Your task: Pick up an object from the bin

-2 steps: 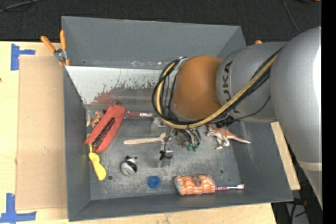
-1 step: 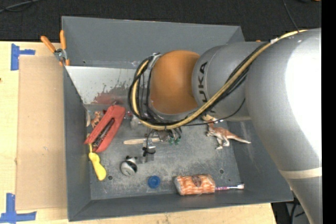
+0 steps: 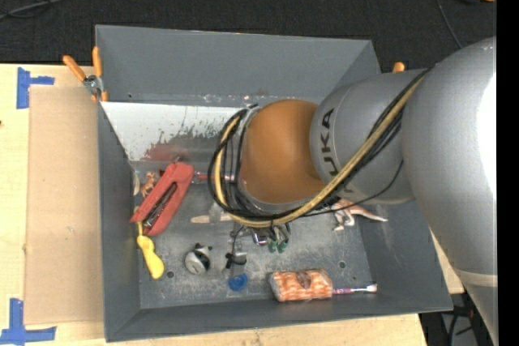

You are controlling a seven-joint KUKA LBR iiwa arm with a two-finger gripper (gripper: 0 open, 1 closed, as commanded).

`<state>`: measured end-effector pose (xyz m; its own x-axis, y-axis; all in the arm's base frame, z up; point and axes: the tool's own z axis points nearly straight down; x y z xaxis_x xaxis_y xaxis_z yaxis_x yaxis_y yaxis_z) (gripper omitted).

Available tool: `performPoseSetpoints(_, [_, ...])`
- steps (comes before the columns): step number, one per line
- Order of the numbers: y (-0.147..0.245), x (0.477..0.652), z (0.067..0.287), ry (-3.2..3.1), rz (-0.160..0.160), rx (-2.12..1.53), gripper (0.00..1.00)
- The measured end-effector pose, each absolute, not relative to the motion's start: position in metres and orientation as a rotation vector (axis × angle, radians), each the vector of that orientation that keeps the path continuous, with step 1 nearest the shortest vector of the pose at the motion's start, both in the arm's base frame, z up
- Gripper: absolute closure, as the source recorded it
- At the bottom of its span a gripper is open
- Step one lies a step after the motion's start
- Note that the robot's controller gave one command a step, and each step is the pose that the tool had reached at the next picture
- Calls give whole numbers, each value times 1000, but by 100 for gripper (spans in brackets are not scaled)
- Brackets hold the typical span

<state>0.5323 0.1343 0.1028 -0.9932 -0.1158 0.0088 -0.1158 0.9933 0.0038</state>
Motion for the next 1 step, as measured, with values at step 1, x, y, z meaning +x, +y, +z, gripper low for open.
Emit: performPoseSetpoints(1, [101, 529, 100, -3111, -5, 410, 0])
